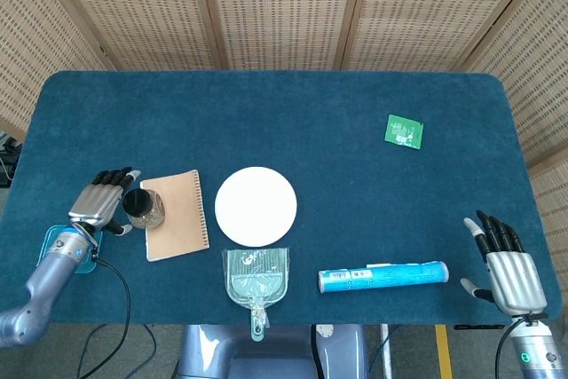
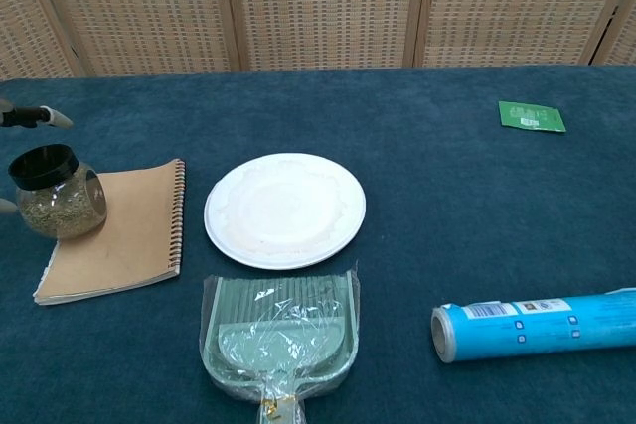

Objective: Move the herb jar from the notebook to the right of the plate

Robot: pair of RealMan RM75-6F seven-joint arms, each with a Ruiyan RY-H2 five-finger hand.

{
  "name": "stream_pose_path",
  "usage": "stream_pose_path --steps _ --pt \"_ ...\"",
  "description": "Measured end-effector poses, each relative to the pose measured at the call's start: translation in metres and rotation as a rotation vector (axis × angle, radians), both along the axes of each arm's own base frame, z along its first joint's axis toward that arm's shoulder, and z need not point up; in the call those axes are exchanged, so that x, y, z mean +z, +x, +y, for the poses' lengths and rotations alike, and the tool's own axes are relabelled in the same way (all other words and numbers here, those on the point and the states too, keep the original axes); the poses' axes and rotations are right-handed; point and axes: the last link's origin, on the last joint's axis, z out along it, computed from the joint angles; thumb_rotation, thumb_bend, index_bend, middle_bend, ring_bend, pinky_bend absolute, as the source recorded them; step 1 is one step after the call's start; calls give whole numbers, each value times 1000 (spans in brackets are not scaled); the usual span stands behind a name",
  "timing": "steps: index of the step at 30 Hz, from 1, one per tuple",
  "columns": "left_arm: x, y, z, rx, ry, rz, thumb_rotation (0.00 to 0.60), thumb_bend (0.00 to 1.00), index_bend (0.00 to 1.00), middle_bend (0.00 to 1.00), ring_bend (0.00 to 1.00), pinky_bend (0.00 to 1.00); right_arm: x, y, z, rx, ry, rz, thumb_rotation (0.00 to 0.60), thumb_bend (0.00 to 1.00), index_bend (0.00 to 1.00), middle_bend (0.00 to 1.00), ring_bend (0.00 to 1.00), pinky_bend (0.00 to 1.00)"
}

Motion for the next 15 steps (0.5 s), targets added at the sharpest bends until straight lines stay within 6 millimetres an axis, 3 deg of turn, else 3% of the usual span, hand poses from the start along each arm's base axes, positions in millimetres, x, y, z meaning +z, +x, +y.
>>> stream_pose_path --steps 6,10,15 --pt "-14 3 4 -4 13 1 600 297 278 4 31 252 1 -1 -1 0 -4 -3 600 30 92 0 0 88" --pt "-20 2 7 -11 53 0 600 368 463 125 171 372 1 -1 -1 -3 -3 -3 600 30 91 0 0 88" --pt "-22 0 7 -17 84 1 600 419 571 221 235 426 1 -1 -1 -1 -2 -1 600 30 92 0 0 88"
